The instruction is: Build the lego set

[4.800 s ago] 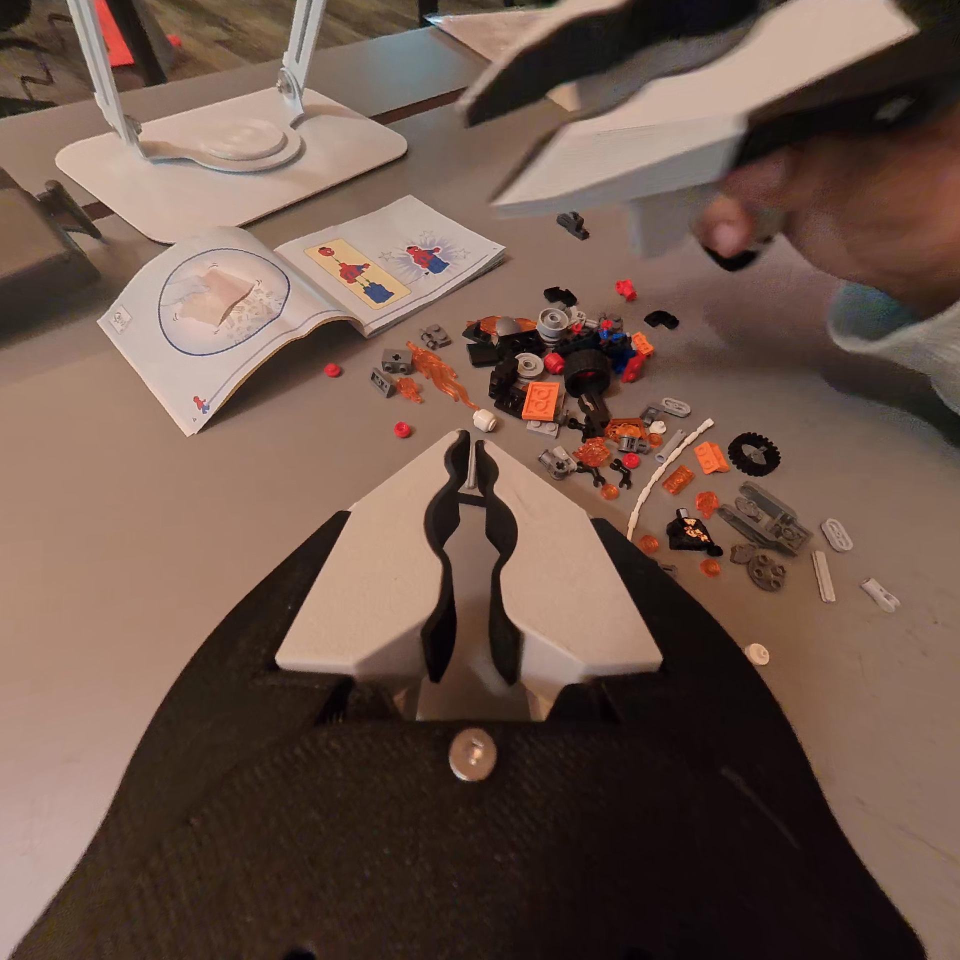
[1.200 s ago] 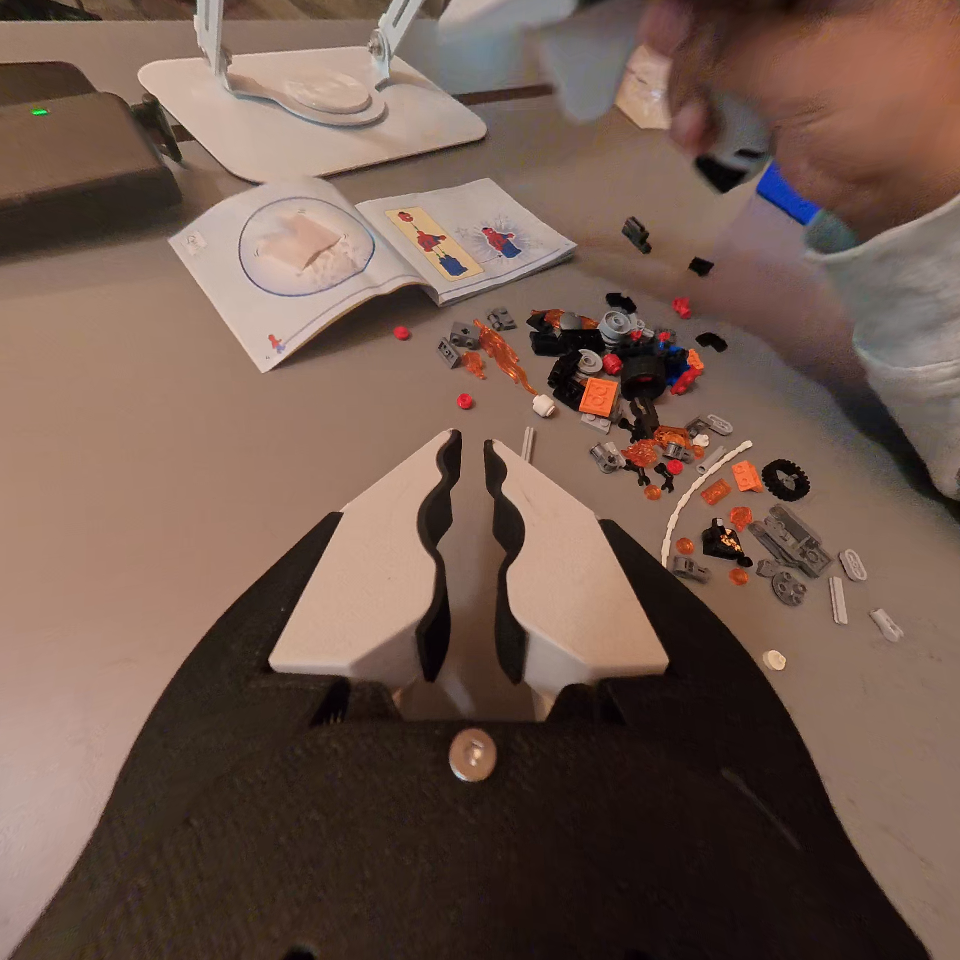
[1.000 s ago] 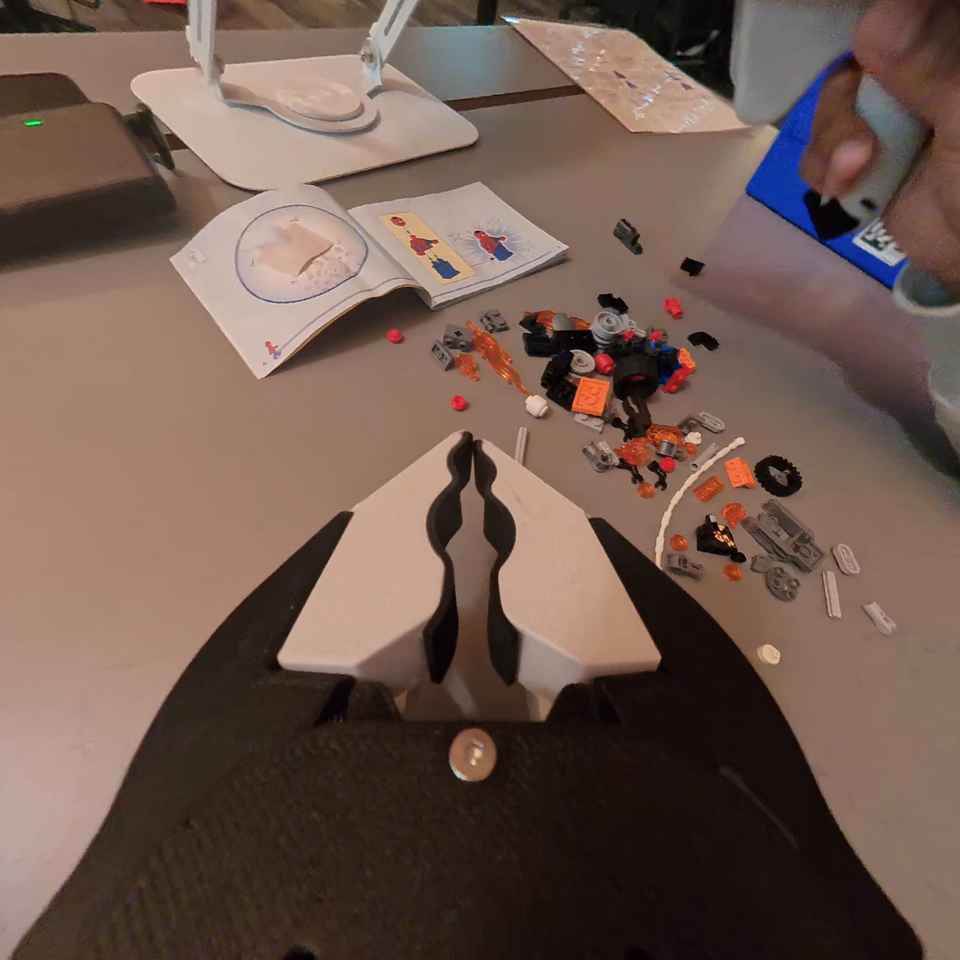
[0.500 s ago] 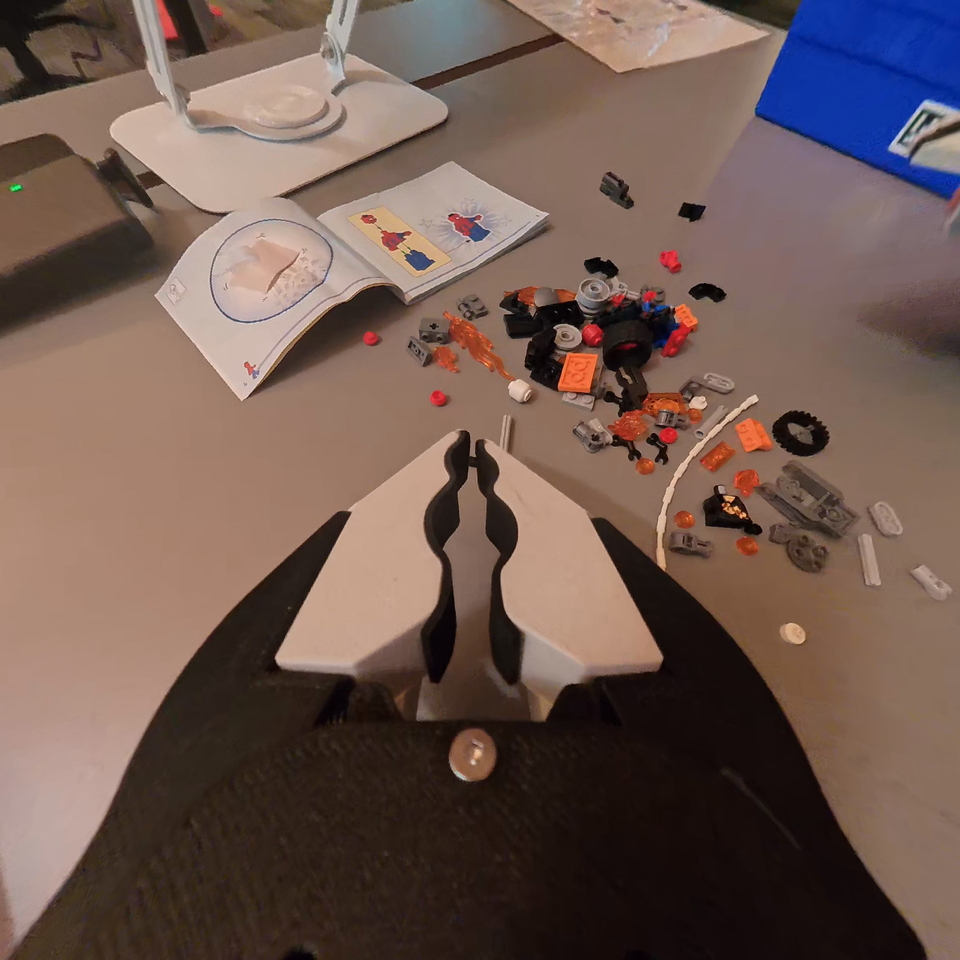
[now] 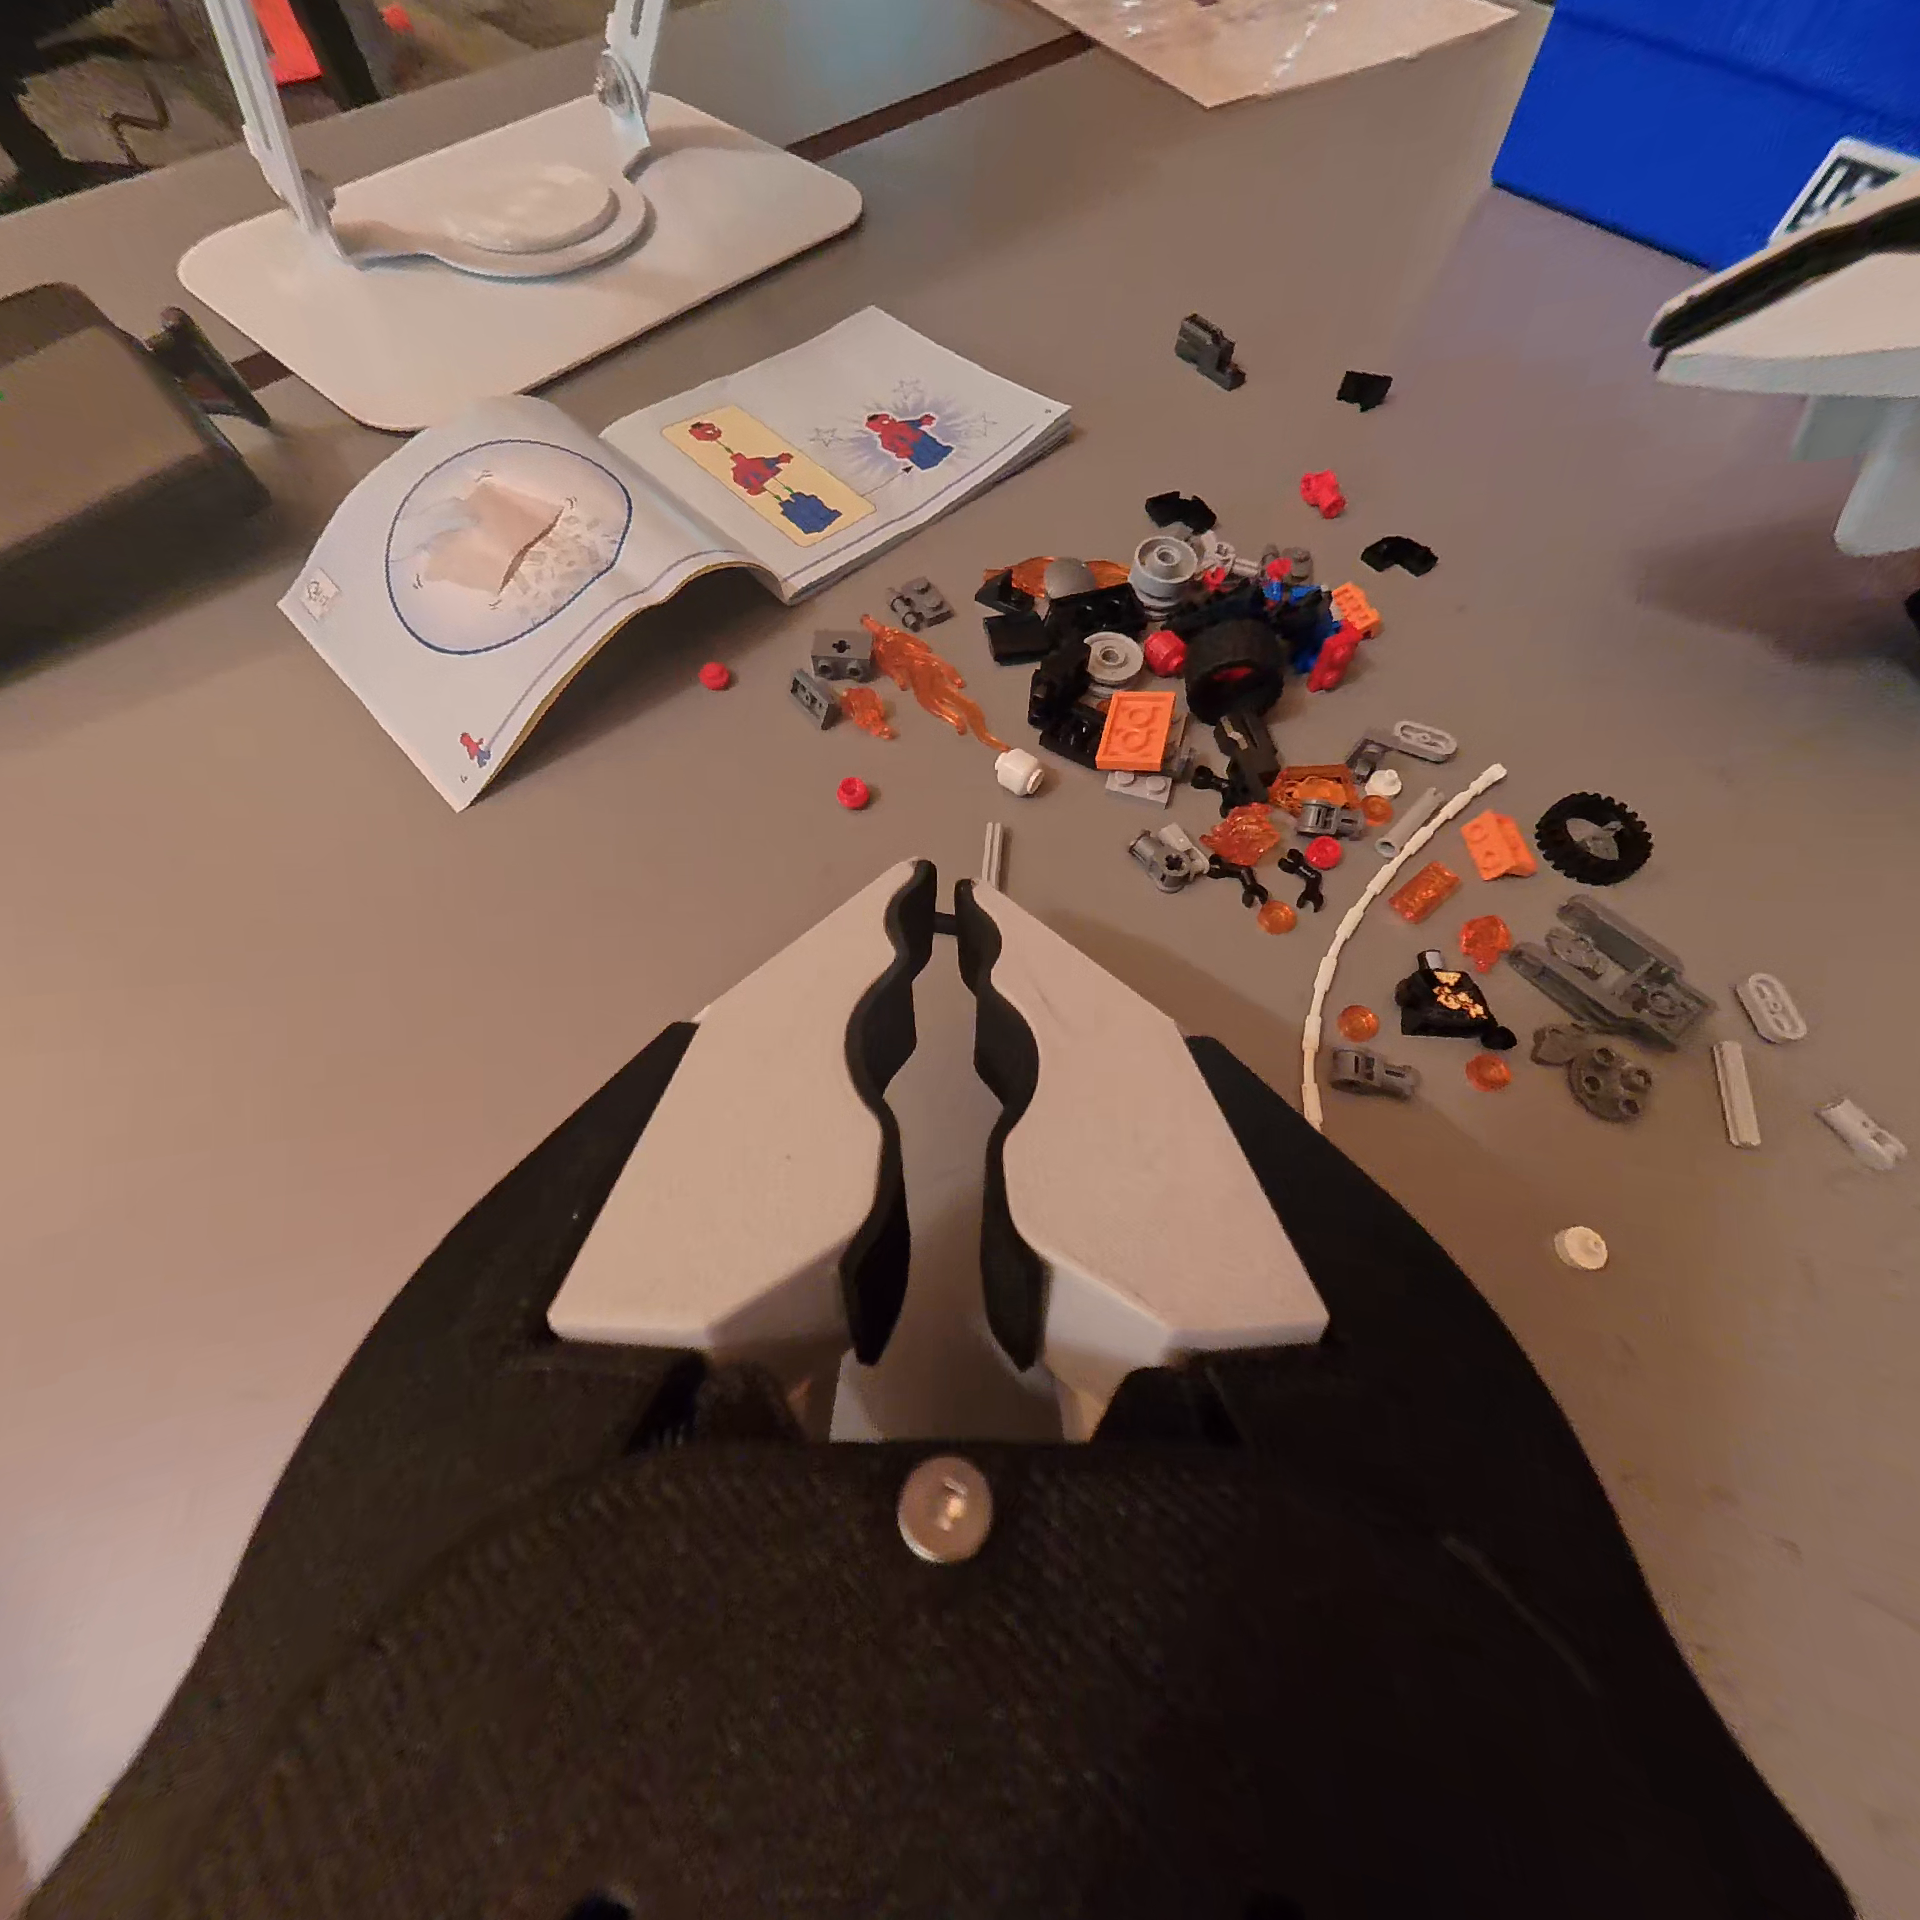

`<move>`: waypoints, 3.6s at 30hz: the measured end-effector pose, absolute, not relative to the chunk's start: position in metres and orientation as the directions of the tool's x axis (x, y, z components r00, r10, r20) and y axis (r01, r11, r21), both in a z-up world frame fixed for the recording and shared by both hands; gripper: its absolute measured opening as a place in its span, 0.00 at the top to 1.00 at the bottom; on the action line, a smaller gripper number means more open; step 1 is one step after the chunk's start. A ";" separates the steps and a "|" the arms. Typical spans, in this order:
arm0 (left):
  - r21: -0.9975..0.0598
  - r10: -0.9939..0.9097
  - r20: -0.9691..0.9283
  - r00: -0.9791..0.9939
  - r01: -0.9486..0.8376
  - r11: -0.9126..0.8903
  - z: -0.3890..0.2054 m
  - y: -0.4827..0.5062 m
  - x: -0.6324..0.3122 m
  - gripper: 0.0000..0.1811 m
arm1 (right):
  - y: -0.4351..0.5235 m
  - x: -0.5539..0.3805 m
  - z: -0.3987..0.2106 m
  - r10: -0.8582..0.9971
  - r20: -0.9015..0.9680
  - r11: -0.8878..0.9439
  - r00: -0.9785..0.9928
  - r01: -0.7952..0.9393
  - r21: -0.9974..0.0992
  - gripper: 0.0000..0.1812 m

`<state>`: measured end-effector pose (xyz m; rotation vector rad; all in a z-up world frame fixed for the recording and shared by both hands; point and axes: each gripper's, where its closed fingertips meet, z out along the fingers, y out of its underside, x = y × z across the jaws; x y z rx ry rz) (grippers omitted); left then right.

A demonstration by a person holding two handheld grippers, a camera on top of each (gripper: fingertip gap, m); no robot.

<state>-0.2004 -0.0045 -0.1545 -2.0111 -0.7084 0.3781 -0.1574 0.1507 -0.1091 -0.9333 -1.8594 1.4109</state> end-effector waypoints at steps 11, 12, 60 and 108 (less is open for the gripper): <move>-0.830 0.647 0.159 0.746 0.456 -0.322 -0.160 -0.010 -0.209 0.98 | 0.150 -0.166 -0.142 0.825 0.055 0.297 -0.562 0.350 -0.888 0.93; -0.826 0.647 0.181 0.740 0.472 -0.308 -0.160 -0.011 -0.210 0.98 | 0.148 -0.168 -0.143 0.813 0.052 0.312 -0.580 0.358 -0.880 0.93; -0.859 0.599 0.242 0.763 0.455 -0.233 -0.147 -0.001 -0.195 0.95 | 0.100 -0.222 -0.123 0.596 0.108 0.493 -0.796 0.257 -0.831 0.95; -0.823 0.600 0.384 0.701 0.555 -0.121 -0.148 -0.005 -0.210 0.96 | 0.273 -0.178 -0.185 0.902 0.181 0.386 -0.392 0.544 -0.745 0.91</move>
